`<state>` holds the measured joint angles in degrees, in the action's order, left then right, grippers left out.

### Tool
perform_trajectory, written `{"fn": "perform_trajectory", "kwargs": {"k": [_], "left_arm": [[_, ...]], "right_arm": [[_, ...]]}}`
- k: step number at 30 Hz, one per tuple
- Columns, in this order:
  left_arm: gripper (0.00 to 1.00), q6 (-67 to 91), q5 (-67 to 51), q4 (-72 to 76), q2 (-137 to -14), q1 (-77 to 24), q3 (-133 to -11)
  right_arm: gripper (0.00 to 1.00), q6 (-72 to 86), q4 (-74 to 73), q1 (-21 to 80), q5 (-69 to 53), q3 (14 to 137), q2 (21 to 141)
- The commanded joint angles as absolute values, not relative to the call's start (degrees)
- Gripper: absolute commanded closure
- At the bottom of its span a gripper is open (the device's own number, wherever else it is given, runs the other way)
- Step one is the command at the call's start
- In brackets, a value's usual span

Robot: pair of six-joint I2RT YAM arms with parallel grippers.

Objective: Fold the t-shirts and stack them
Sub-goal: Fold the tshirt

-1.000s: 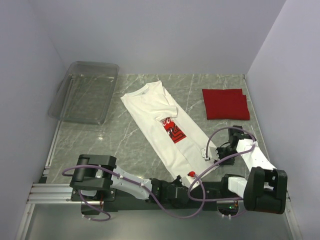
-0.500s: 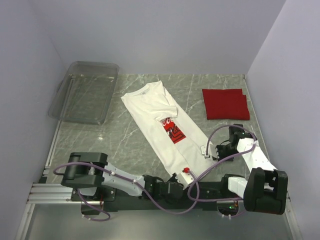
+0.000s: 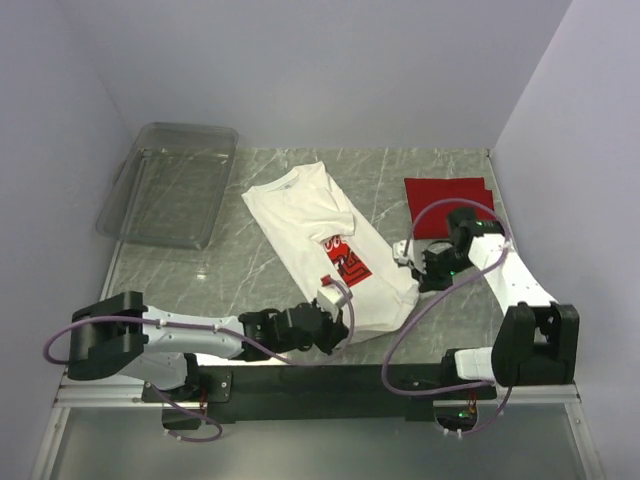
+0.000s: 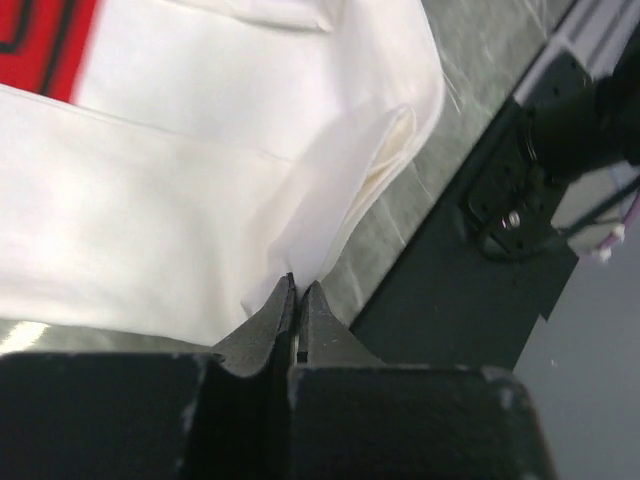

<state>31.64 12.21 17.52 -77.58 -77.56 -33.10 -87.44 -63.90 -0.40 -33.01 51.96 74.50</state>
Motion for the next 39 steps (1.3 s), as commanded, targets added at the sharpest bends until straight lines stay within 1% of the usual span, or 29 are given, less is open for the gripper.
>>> {"fn": "perform_trajectory", "kwargs": {"k": [1, 5, 7, 11, 16, 17, 20, 31, 39], "left_arm": [[0.99, 32.7, 7.3, 18.5, -73.3, -73.3, -32.7], [0.99, 32.9, 7.7, 14.5, -69.9, -67.4, -32.4], [0.99, 33.1, 8.0, 12.5, -68.1, -63.4, -31.7], [0.99, 33.1, 7.0, 10.9, -66.0, -54.5, -30.5], [0.99, 31.6, 5.6, 10.1, -67.1, -45.5, -31.4], [0.99, 31.0, 4.9, 10.8, -68.0, -42.7, -31.7], [0.99, 29.7, 3.4, 10.8, -71.1, -38.7, -34.7], [0.99, 28.8, 3.3, 11.4, -76.7, -33.2, -38.5], [0.99, 27.3, 2.4, 11.3, -81.8, -29.7, -42.4]], "right_arm": [[1.0, -71.9, -62.2, 4.9, -36.6, 60.7, 79.4], [1.0, -62.8, -59.9, 9.5, -38.1, 68.4, 85.5], [1.0, -57.6, -57.7, 11.6, -37.6, 71.6, 89.0], [1.0, -47.7, -55.4, 14.1, -36.1, 82.1, 96.0], [1.0, -40.4, -52.1, 15.6, -32.5, 92.0, 105.4], [1.0, -39.1, -51.9, 15.6, -32.2, 93.2, 106.6], [1.0, -36.7, -50.9, 16.2, -31.3, 97.4, 111.7], [1.0, -28.2, -46.5, 18.5, -28.9, 108.7, 120.5], [1.0, -23.8, -44.8, 18.8, -26.3, 112.8, 124.5]]}}
